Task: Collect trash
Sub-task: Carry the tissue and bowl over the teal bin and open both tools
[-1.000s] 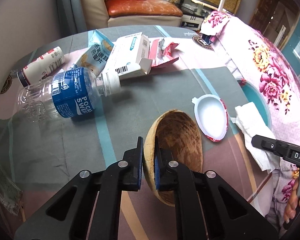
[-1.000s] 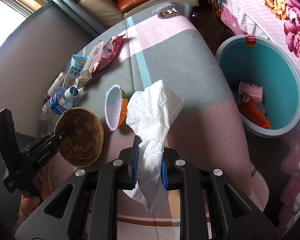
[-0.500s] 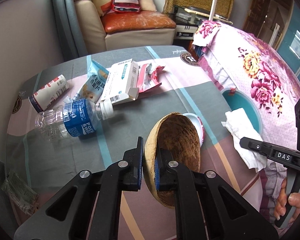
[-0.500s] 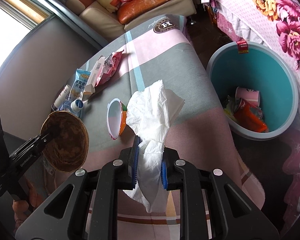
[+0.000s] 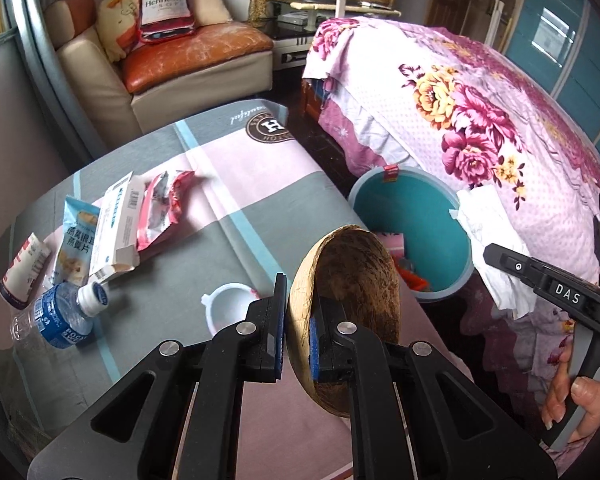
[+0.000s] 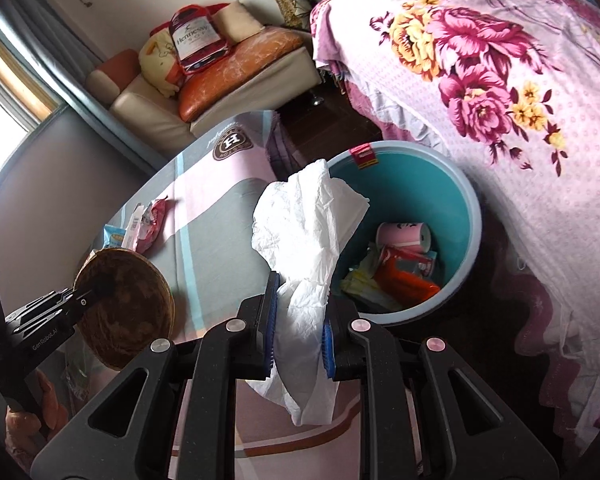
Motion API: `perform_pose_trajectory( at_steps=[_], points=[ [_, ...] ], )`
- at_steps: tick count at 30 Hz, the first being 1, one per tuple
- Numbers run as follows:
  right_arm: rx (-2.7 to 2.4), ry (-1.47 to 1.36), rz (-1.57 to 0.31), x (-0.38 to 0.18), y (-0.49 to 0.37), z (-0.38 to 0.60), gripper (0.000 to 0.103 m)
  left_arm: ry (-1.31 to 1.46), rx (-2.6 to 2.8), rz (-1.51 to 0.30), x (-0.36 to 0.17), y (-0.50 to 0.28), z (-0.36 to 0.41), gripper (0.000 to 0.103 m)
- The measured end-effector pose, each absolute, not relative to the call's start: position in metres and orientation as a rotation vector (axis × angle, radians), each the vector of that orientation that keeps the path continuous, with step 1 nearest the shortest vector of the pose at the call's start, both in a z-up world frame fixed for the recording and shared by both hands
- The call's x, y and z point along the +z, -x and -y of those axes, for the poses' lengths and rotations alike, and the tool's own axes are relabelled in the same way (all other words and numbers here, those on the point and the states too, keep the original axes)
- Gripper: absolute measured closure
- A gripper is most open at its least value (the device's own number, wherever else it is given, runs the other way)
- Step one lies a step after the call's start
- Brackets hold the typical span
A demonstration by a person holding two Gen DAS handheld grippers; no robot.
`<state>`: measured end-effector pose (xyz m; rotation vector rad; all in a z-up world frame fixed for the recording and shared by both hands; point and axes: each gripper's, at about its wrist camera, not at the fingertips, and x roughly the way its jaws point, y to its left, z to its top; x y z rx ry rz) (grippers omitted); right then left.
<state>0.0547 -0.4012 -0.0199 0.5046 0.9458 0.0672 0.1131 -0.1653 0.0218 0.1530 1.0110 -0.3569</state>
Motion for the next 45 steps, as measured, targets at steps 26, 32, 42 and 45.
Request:
perform_pose_trajectory(
  at_steps=[26,32,42,45],
  points=[
    [-0.123,-0.586,-1.020,-0.084,-0.068,0.477,0.085,-0.299,-0.446,-1.123,-0.062,-0.167,0.299,0.093],
    [-0.123,-0.581,-1.022,-0.084,-0.072,0.476,0.085,-0.302,-0.447,-1.152,-0.073,-0.173,0.305,0.091],
    [-0.111,-0.577,-1.040,-0.088,-0.074,0.469,0.084,-0.304,-0.468,-1.152,-0.075,-0.163,0.301,0.061],
    [-0.107,-0.572,-1.041,-0.087,-0.074,0.466,0.082,-0.294,-0.468,-1.152,-0.072,-0.159,0.296,0.054]
  ],
)
